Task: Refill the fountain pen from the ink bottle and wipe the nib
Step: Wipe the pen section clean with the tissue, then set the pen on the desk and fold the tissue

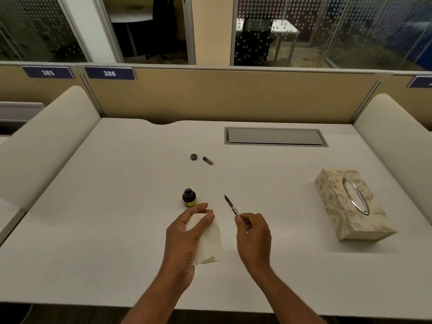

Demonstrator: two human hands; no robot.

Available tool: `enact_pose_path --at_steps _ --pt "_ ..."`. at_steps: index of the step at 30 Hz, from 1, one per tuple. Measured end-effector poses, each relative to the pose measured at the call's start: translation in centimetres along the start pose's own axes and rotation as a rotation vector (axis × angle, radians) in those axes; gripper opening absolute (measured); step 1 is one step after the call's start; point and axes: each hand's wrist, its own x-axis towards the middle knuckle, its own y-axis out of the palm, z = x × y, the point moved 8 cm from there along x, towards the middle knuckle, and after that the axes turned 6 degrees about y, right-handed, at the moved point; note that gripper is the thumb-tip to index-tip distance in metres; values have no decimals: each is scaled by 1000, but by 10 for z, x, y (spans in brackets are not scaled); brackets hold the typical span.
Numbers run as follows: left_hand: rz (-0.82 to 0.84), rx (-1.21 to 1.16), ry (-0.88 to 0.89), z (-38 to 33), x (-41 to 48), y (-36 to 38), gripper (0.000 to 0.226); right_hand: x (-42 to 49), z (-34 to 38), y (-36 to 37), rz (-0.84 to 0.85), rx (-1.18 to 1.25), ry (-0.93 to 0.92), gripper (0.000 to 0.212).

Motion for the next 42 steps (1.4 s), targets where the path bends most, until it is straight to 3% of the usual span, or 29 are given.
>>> enact_pose_path --at_steps 15,28,42 --pt "15 100 -15 67 47 -15 45 34 -48 67 -139 -411 -176 5" --pt "76 149 -46 88 56 -9 40 43 -79 81 -133 -401 -232 2" --pt "102 110 -24 100 67 2 39 41 -82 79 -96 -406 -231 28"
